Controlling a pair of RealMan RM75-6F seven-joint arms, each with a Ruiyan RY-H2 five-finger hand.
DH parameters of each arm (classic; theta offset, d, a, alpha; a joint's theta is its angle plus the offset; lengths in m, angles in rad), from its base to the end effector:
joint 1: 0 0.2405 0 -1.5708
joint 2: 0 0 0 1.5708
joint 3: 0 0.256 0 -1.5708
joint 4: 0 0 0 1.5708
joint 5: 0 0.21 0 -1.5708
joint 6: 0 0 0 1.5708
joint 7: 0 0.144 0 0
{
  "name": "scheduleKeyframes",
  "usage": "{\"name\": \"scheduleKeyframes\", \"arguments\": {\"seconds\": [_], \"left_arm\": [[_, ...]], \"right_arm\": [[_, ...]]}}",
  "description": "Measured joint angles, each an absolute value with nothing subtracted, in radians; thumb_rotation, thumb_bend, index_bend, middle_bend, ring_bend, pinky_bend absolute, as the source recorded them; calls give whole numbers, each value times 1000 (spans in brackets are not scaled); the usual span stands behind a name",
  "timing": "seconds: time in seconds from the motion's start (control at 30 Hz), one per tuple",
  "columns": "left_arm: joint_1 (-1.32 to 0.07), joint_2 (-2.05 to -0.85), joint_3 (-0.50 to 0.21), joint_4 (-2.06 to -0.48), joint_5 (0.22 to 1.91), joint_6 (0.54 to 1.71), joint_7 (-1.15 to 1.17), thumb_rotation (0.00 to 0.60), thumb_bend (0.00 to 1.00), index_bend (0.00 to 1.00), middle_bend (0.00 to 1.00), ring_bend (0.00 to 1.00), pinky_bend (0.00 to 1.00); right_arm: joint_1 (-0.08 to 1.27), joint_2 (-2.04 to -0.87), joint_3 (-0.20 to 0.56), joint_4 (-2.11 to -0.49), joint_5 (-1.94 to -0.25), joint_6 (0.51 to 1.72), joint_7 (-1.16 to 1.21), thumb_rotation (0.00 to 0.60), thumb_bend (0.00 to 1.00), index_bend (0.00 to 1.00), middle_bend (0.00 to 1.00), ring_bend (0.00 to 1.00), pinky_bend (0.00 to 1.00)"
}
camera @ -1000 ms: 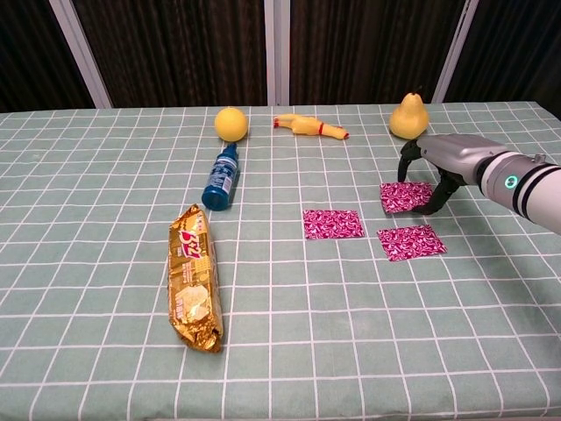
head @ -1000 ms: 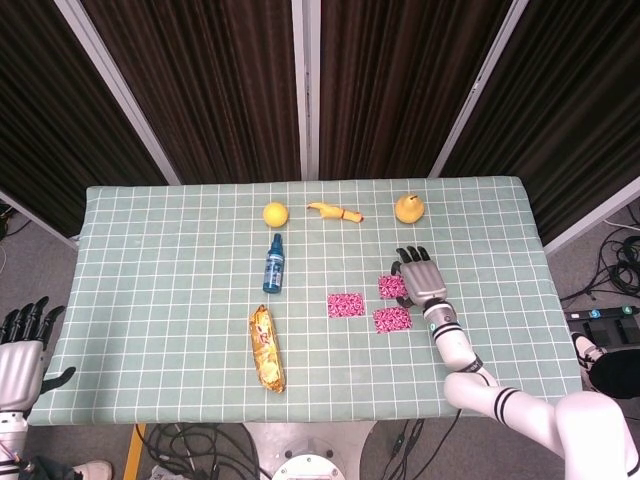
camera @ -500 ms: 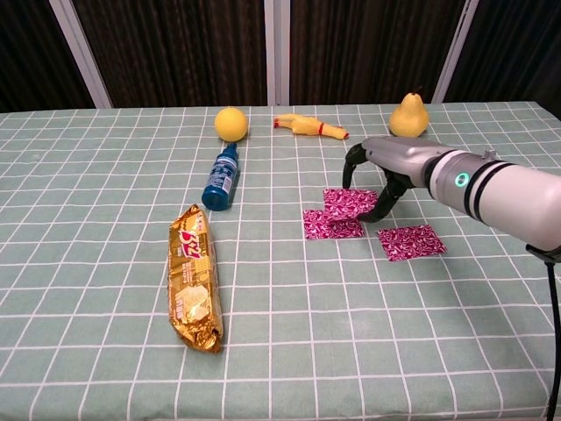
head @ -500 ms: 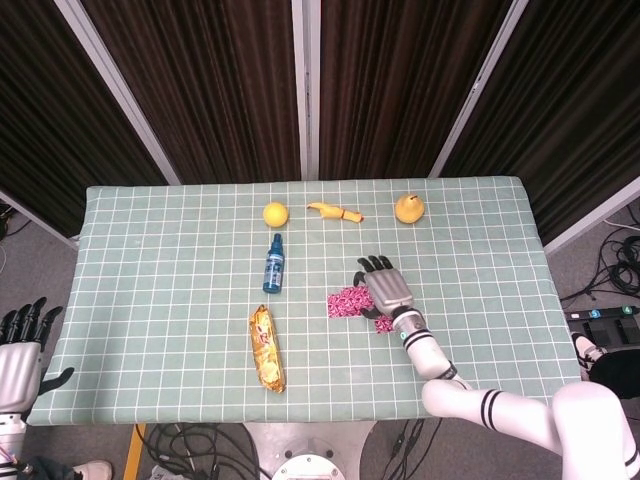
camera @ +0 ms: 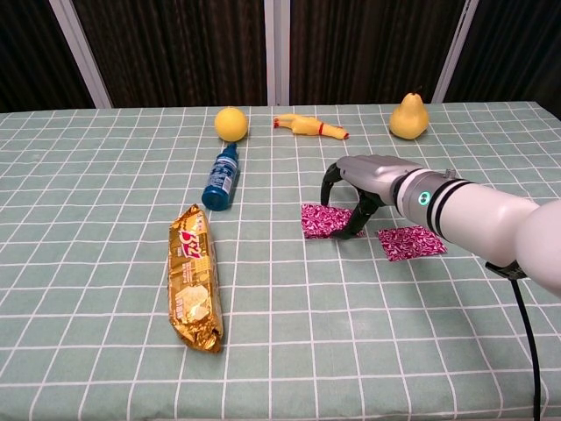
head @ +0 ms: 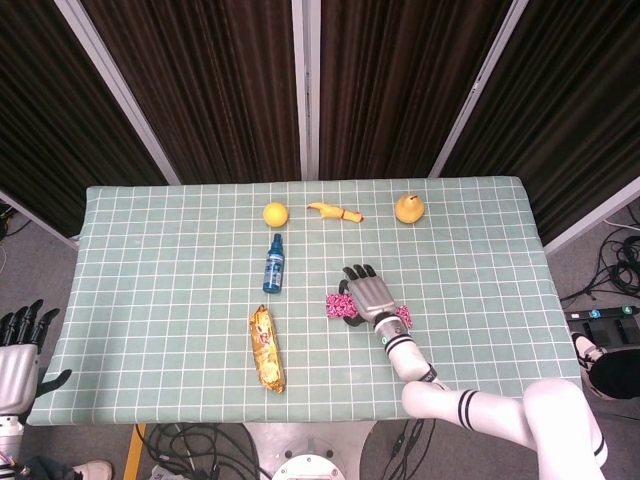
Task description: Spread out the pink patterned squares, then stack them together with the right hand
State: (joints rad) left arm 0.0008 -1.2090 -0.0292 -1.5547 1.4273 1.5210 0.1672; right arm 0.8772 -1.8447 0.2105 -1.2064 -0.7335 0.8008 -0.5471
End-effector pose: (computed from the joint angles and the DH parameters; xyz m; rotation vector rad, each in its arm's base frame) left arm -0.3373 0.1483 0.1408 -1.3148 -0.8765 -0.7045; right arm -0.1337 -0.3524 -0.1113 1.8968 -1.1527 0.6757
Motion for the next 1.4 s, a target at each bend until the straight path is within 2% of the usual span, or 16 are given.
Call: {"name": "scheduleKeyframes", "arguments": {"seconds": [1.03, 1.23, 1.4], "left_arm": [[0, -1210, -33, -1560, 1420, 1516, 179, 600, 10, 205, 156, 88, 99], [4, -1209, -33, -1557, 1419, 1519, 174, 600, 11, 205, 157, 88, 98], [3, -1211, -32, -1555, 1423, 1519, 174, 600, 10, 205, 156, 88, 99]], "right_arm": [[896, -1854, 174, -1147, -783, 769, -514, 514, 161, 300, 76, 0, 0], [875, -1811, 173, -1204, -804, 802, -500, 516, 159, 294, 75, 0, 0], [822, -1719, 142, -1303, -846, 848, -481, 514, 159, 294, 76, 0, 0]]}}
